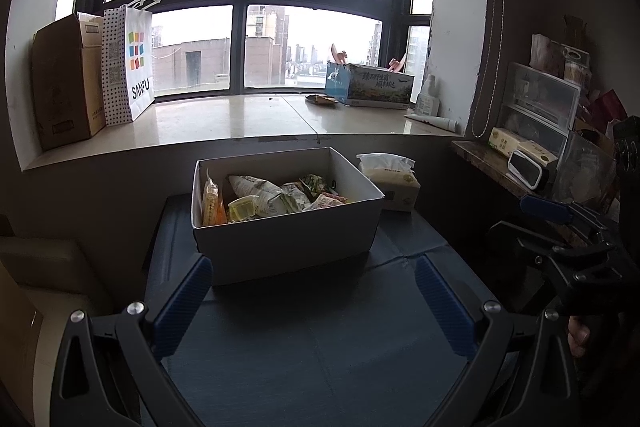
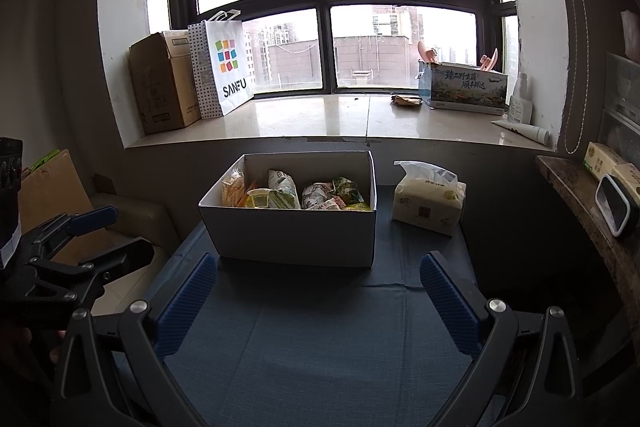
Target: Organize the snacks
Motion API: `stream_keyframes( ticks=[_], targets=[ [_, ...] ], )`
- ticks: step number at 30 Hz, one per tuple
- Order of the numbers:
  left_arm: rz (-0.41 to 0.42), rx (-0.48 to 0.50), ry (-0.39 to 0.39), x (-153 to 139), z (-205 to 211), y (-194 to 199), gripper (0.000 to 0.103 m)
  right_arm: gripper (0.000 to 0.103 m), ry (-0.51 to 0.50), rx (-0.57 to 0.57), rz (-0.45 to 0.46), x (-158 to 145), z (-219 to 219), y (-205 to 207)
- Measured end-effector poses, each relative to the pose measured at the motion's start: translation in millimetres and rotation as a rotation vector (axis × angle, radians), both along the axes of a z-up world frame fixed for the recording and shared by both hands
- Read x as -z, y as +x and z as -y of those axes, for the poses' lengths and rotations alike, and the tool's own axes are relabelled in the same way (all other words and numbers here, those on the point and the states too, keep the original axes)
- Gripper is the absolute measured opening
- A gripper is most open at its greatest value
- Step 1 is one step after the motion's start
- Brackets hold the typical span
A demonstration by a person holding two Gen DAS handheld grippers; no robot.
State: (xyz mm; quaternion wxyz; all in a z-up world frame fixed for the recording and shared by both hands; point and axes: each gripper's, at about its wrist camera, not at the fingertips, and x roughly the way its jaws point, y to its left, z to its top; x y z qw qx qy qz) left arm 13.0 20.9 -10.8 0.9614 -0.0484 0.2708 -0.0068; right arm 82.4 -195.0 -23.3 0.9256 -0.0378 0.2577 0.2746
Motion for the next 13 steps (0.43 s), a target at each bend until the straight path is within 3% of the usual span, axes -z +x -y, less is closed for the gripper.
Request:
stream_keyframes(
  ticks=[13],
  targets=[
    [0.026,-0.005,-0.032,-3.1,-1.7,-4.3,0.103,0.103,-0.002,0.002,-0.003,1.4,-1.2,0.5]
  ],
)
